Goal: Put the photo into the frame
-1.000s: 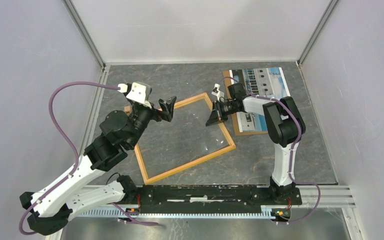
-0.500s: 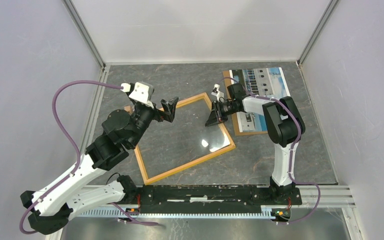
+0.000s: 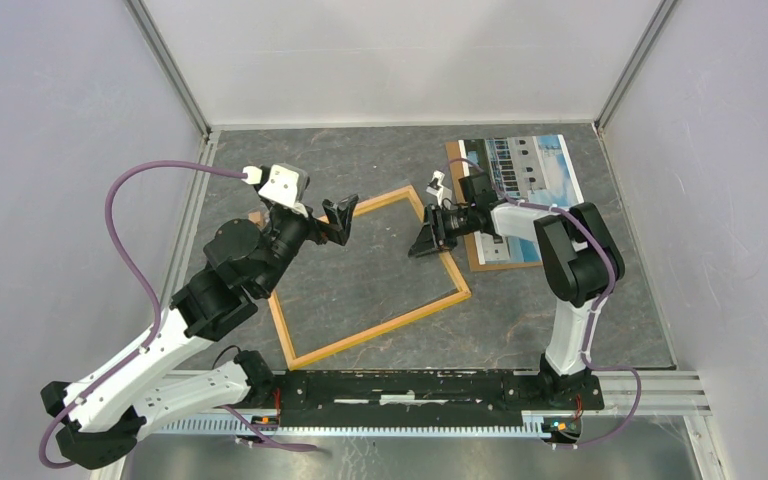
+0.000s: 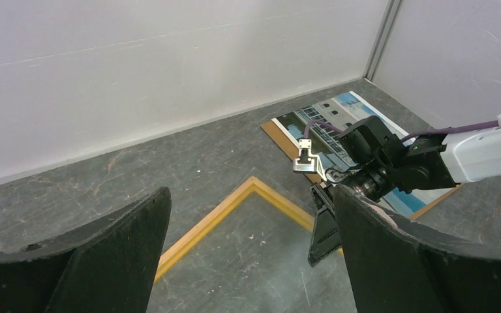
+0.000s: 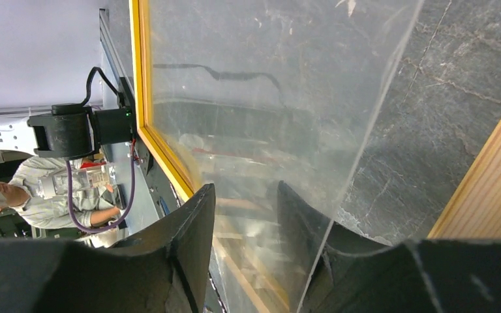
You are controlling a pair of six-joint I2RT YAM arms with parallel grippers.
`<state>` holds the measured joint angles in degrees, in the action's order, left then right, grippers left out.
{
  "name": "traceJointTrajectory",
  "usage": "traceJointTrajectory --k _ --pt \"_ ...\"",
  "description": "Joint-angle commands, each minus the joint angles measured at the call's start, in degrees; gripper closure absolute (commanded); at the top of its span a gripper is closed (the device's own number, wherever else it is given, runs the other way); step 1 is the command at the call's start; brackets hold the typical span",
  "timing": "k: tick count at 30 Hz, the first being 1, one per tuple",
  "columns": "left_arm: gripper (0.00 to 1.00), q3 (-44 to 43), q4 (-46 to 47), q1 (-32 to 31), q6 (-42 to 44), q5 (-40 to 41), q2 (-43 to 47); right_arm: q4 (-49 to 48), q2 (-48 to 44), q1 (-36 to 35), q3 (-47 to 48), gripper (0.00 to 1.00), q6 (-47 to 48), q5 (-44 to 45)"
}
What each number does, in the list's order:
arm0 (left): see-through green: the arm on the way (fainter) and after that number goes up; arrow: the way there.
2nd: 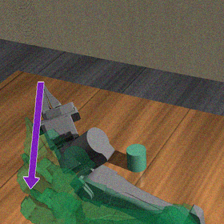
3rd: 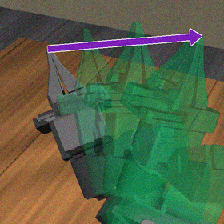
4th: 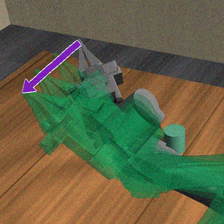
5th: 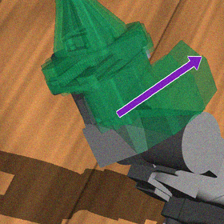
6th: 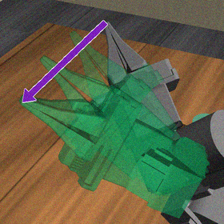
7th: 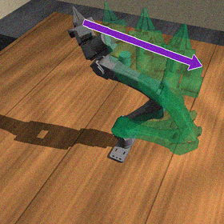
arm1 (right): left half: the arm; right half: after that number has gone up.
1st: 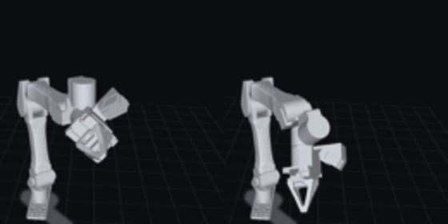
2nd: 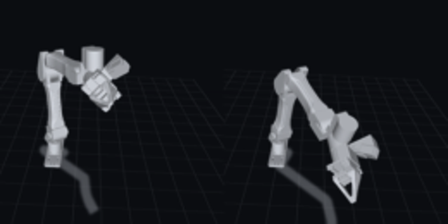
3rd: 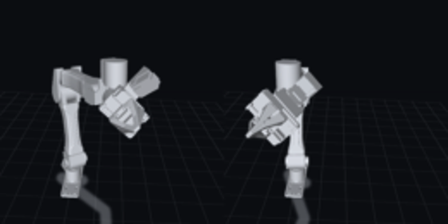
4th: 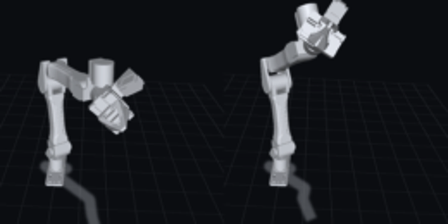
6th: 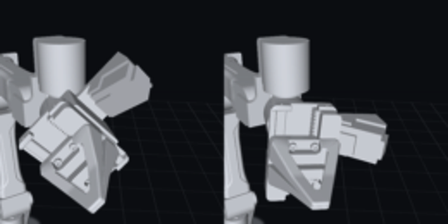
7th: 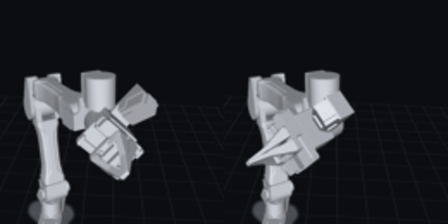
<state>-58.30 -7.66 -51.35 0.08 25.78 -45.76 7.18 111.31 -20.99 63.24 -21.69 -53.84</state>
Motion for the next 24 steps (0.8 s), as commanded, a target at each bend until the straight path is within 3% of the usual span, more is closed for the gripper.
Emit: traceJointTrajectory --k 1,9,11,13,17,24 --pt "0.0 -0.93 0.04 -0.07 -1.77 -0.62 0.3 1.2 -3.19 -0.08 1.29 0.52 2.31 0.21" --pt "0.0 -1.02 -0.03 -0.06 -1.75 -0.82 0.44 1.16 -1.77 -0.1 2.12 0.51 2.95 -0.03" --pt "0.0 -1.02 -0.06 -0.06 -1.78 -0.82 0.53 0.93 -1.47 -0.12 2.2 0.58 2.47 -0.28" --pt "0.0 -1.02 -0.08 -0.06 -1.85 -0.91 0.41 0.8 -1.14 -0.1 2.47 0.76 1.66 -0.3" --pt "0.0 -1.11 -0.11 -0.04 -1.96 -1.17 0.06 0.6 -0.72 -0.1 3.18 0.97 0.12 -0.81" --pt "0.0 -1.11 -0.18 -0.06 -1.93 -1.26 0.47 6.16 1.77 -0.23 6.81 1.0 2.1 -2.71"
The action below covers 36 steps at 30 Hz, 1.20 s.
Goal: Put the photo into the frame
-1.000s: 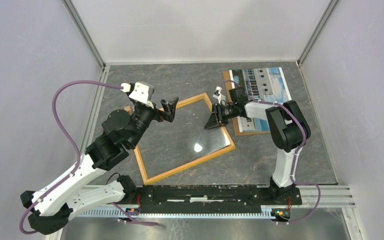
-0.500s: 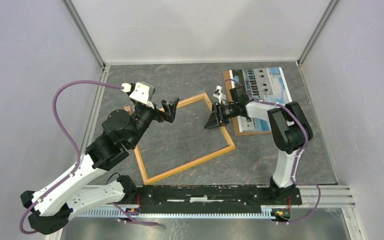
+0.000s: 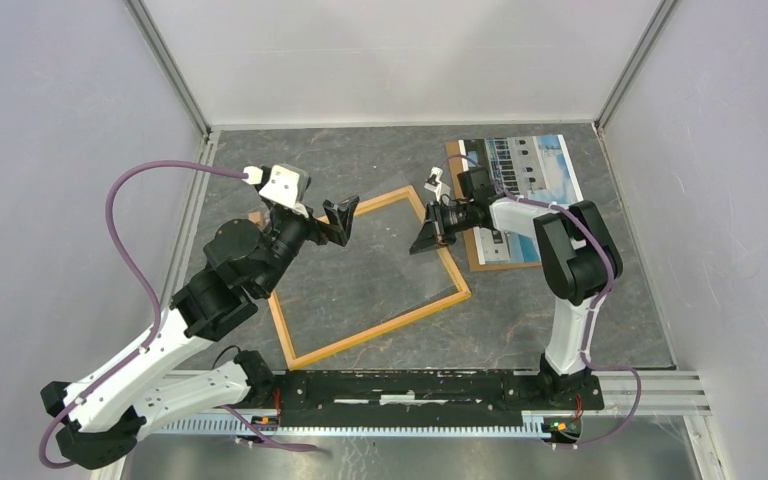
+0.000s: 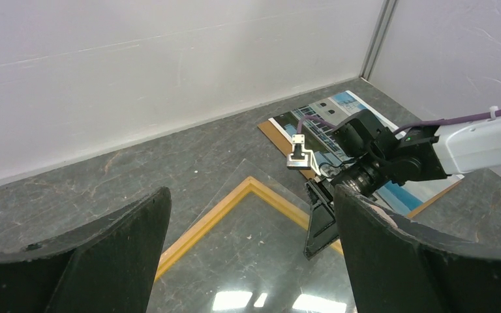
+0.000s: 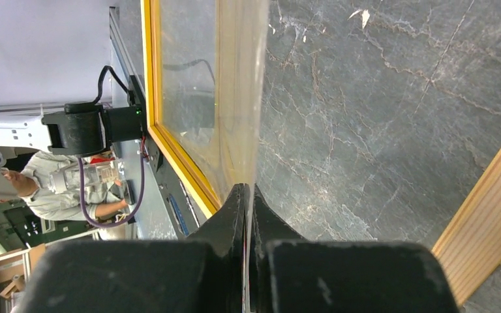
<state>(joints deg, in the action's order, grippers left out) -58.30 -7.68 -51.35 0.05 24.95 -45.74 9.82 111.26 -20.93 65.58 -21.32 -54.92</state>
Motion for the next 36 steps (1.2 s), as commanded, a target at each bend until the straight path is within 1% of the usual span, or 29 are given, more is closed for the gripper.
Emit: traceJointTrajectory --k 1,4,13,24,32,36 --pt "0.0 -1.11 -0.18 -0.06 -1.91 -0.43 0.46 4.82 2.36 -0.33 5.45 1.0 2.37 -1.91" --pt "0.0 -1.11 -0.22 -0.05 -1.81 -0.34 0.32 9.07 3.64 -0.33 8.06 1.0 3.7 -1.57" --pt "0.0 -1.11 -0.39 -0.06 -1.89 -0.6 0.42 16.25 5.09 -0.41 12.7 1.0 5.58 1.04" --pt "0.0 -1.02 -0.31 0.77 -2.42 -1.37 0.22 19.25 7.86 0.15 15.71 1.0 6.81 -0.13" --pt "0.0 -1.11 -0.4 2.13 -3.61 -3.27 -0.13 19.89 8.03 0.48 15.43 1.0 6.88 0.51" --pt "0.0 -1.11 -0.34 2.53 -3.91 -3.66 -0.04 22.19 8.7 0.53 17.82 1.0 7.54 1.0"
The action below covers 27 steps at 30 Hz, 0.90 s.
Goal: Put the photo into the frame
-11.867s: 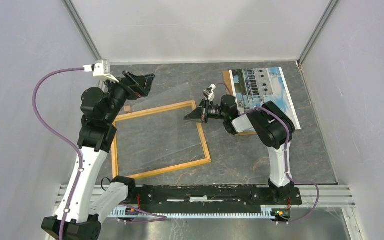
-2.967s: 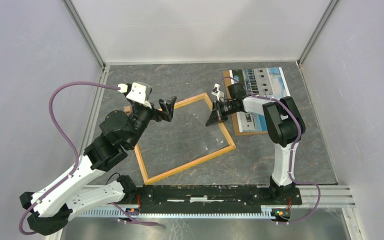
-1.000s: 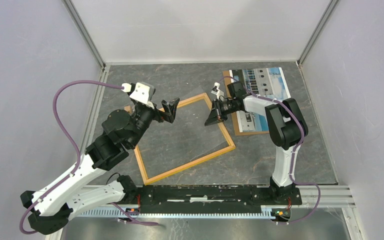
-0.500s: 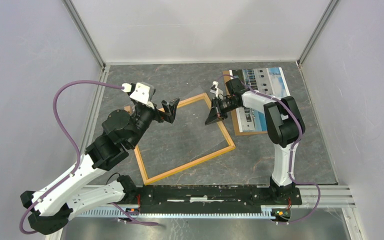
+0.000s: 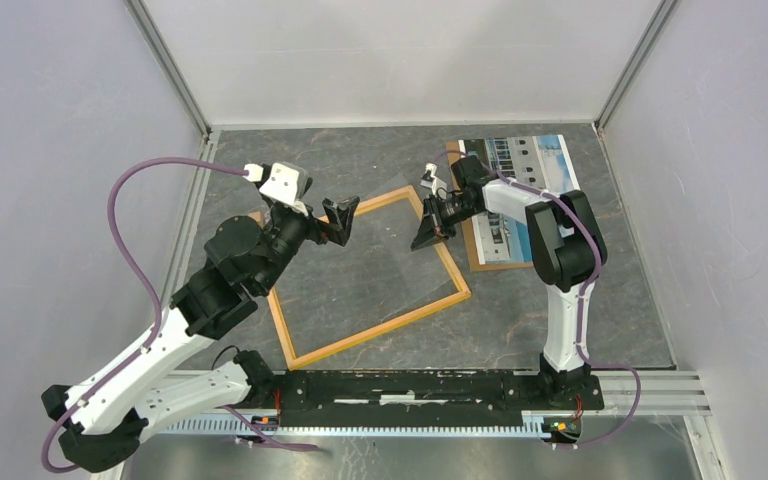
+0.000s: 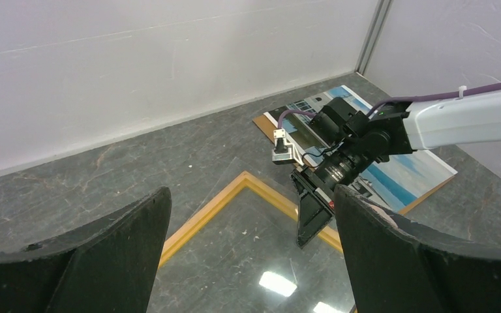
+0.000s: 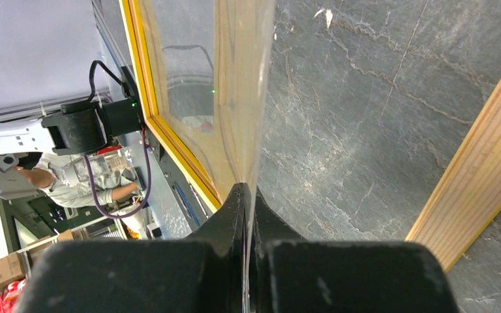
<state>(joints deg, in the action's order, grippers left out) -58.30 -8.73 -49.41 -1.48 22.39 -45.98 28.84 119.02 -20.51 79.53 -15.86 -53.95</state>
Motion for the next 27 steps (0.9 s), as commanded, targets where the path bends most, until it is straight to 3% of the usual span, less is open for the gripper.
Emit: traceJointTrajectory --k 1,5,15,27 --pt "0.0 -1.11 0.68 0.85 -2.54 -1.27 0.17 4.13 1.14 0.12 4.75 1.0 2.5 0.3" --pt "0.0 -1.11 0.81 2.47 -4.0 -3.53 -0.25 9.29 2.38 0.21 8.66 1.0 5.25 1.35" --pt "0.0 -0.85 1.31 6.42 -7.53 -8.06 -0.29 8.51 2.1 -0.74 6.83 1.0 4.48 1.02" --pt "0.0 -0.85 1.44 8.14 -9.23 -10.33 -0.75 0.34 -2.09 -2.29 1.53 1.0 -4.31 -4.92"
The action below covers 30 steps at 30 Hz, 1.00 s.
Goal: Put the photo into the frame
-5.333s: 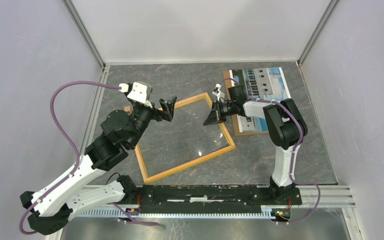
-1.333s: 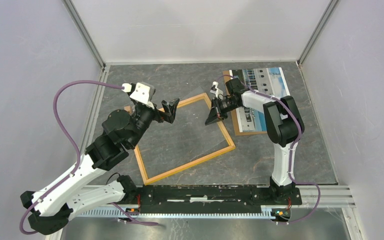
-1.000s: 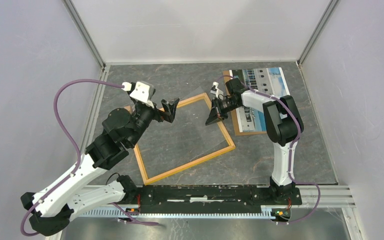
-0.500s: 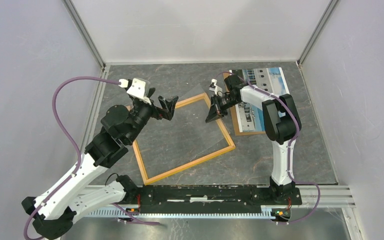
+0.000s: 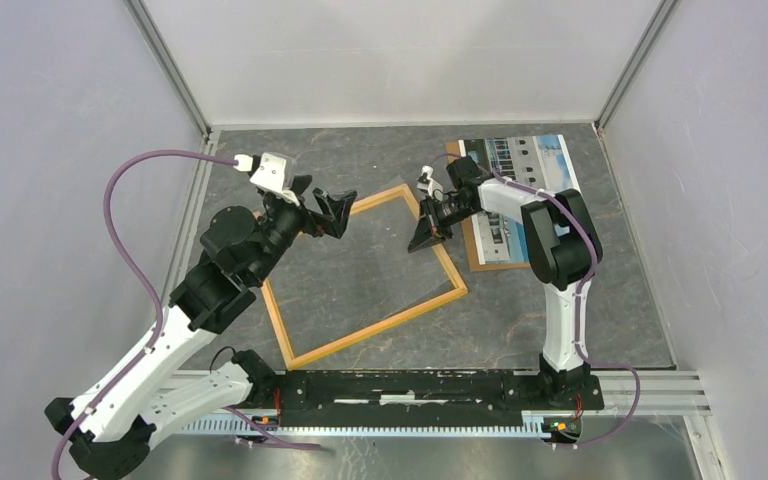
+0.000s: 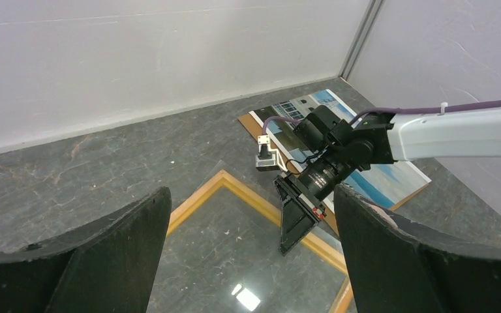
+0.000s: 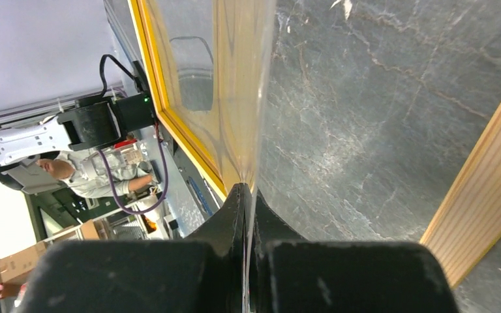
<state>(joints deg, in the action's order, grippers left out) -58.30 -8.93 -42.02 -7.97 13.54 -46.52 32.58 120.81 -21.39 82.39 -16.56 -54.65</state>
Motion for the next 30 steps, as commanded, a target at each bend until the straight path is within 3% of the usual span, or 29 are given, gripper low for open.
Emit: traceJointTrajectory --k 1,11,30 --pt "0.0 -0.85 1.64 0.94 -2.87 -1.69 -0.22 -4.08 -4.25 -1.4 -1.67 1.0 -4.41 -4.85" --pt "0.0 -0.67 2.05 2.98 -4.71 -3.95 -0.14 -5.65 -8.08 -0.64 0.5 1.0 -9.13 -5.33" --pt "0.0 -1.55 1.49 6.95 -6.74 -7.02 1.33 -15.36 -18.83 -3.58 -5.01 1.0 -17.9 -7.91"
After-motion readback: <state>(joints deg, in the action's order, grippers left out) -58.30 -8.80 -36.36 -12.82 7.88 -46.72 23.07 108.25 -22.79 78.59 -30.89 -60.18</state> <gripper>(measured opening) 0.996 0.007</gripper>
